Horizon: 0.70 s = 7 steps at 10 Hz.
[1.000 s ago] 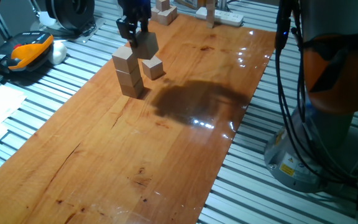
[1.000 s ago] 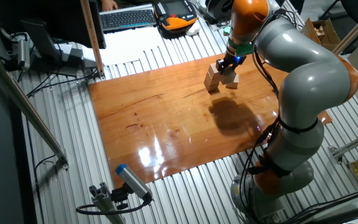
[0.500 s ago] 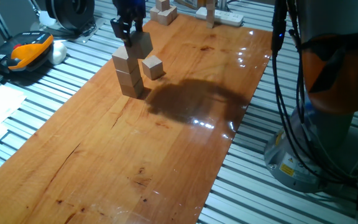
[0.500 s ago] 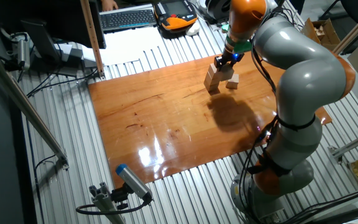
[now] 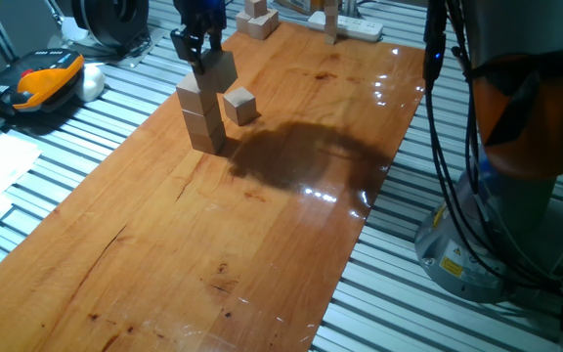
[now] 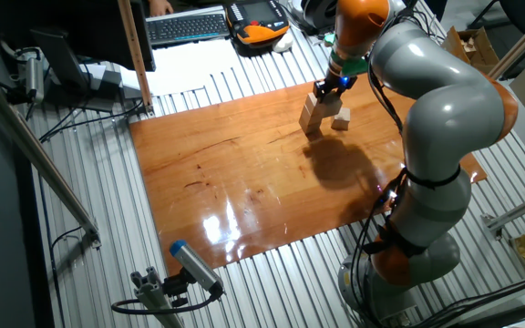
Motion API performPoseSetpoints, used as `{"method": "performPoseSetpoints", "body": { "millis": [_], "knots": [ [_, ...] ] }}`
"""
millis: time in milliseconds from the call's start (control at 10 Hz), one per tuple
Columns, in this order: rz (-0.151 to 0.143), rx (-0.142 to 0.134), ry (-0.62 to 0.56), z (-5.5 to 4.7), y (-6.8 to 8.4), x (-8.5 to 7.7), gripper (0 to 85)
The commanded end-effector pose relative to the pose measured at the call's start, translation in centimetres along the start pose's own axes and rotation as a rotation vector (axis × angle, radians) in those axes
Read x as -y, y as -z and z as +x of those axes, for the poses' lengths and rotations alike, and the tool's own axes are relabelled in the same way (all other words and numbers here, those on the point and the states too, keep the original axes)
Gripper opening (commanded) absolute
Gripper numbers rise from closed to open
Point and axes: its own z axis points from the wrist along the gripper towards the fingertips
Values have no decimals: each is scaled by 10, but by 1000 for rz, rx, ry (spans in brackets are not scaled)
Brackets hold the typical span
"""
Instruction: Stack the blocks in a vertical line of five
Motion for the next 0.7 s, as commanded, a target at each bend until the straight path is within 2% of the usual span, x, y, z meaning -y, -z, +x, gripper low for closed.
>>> {"method": "performPoseSetpoints", "body": {
  "millis": [0,200,400,600],
  "knots": [
    [1,-1,3,0,0,1,0],
    [2,-5,16,0,0,1,0],
    [16,7,32,0,0,1,0],
    [5,59,36,0,0,1,0]
  ]
}}
